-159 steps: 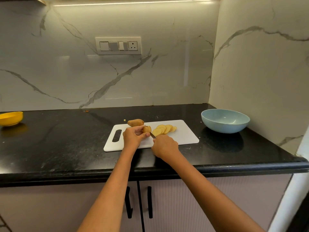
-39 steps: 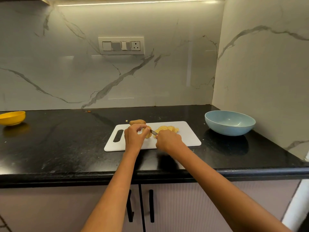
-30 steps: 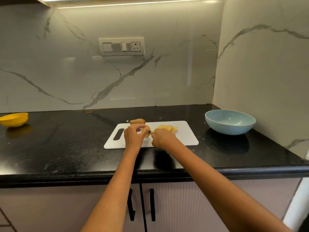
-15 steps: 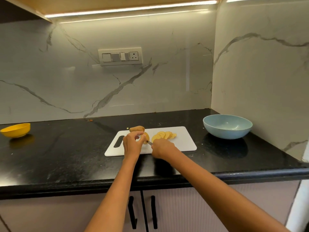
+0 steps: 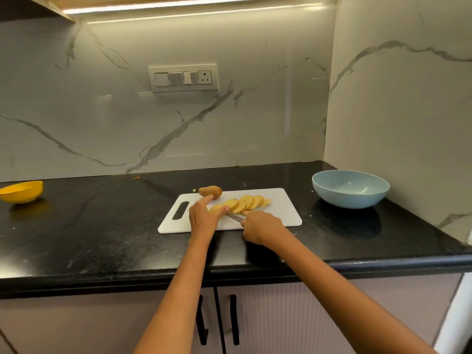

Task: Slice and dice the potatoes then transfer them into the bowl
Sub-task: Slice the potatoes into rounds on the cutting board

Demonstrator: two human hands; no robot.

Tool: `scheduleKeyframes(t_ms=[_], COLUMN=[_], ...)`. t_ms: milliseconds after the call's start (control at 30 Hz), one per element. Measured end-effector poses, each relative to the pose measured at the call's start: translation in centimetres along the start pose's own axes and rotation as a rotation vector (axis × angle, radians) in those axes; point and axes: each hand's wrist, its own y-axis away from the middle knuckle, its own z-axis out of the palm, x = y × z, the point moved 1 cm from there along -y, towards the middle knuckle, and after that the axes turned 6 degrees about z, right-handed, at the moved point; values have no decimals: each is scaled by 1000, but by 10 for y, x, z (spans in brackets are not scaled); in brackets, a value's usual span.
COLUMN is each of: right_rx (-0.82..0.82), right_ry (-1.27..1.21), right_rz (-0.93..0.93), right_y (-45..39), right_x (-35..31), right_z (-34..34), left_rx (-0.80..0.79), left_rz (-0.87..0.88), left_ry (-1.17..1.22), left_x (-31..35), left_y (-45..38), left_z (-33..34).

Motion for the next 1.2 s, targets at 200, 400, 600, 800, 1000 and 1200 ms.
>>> scheduleKeyframes(t_ms=[200,400,600,800,1000,1200], right_rx=[253,476,479,480,370,285], right_ry=[-216,-432,-618,-625,-585,-1019], right_rz=[79,127,196,276,316,288], right_y=[-12,-42,-56,-51,-47,-62], right_x=[22,20,37,60,74,92], right_z=[-33,-15,1,-1,-7,-4], left_rx=[-105,-125,-181,-177,-228,-400], left_rz=[-18,-44,-71,-47,52,73], left_ry=[-126,-103,-44,-108,-208,-134], left_x=[0,-4,-11,4,15,18], left_y=[-1,-1,-2,20,32,14], left_z=[2,0,-6,-1,8,16])
